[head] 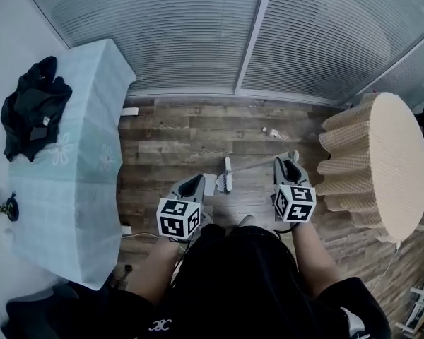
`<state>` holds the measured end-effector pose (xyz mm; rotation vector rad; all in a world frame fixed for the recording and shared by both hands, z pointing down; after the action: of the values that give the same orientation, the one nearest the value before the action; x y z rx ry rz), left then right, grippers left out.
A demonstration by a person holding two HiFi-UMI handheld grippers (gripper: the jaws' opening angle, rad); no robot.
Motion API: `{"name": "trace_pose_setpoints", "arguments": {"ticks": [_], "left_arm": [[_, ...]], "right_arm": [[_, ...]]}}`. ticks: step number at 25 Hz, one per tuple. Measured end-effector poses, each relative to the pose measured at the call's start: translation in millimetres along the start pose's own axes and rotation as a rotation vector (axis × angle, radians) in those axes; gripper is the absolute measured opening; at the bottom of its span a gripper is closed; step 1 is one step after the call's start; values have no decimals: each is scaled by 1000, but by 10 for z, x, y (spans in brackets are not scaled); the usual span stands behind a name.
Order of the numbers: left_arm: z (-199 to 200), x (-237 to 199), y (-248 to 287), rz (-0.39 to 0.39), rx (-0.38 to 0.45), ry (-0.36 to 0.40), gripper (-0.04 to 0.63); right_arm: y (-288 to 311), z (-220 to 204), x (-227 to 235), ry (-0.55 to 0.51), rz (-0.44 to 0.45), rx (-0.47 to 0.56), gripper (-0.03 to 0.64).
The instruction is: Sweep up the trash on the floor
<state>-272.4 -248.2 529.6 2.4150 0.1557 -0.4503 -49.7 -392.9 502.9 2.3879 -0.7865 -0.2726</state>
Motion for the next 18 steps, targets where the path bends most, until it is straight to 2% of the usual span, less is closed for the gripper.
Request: {"name": "trace_pose_setpoints", "arguments": {"ticks": [4,8,14,18], "left_arm": [[98,-49,-9,27,27,-38,-5],[158,3,75,69,32,-55,-5],[320,281,474,159,45,-72,-5],[509,621,912,225,77,-114,-5]], "right_arm": [[127,263,64,-62,8,21,98],[325,462,408,-121,6,33,98],[603,795,1529,-157,-48,75,100],[799,939,2365,-161,-50,81,98]]}}
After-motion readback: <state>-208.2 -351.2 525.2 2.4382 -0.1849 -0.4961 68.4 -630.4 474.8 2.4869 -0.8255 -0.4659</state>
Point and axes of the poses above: the fingertips, and each gripper's own axes: y forward along the fingers, x to its right, z out of its top, the point moved 4 cm from there along -y, backward along the fingers, and after that the axes turned 5 degrees about -x, right-handed, at the moved point
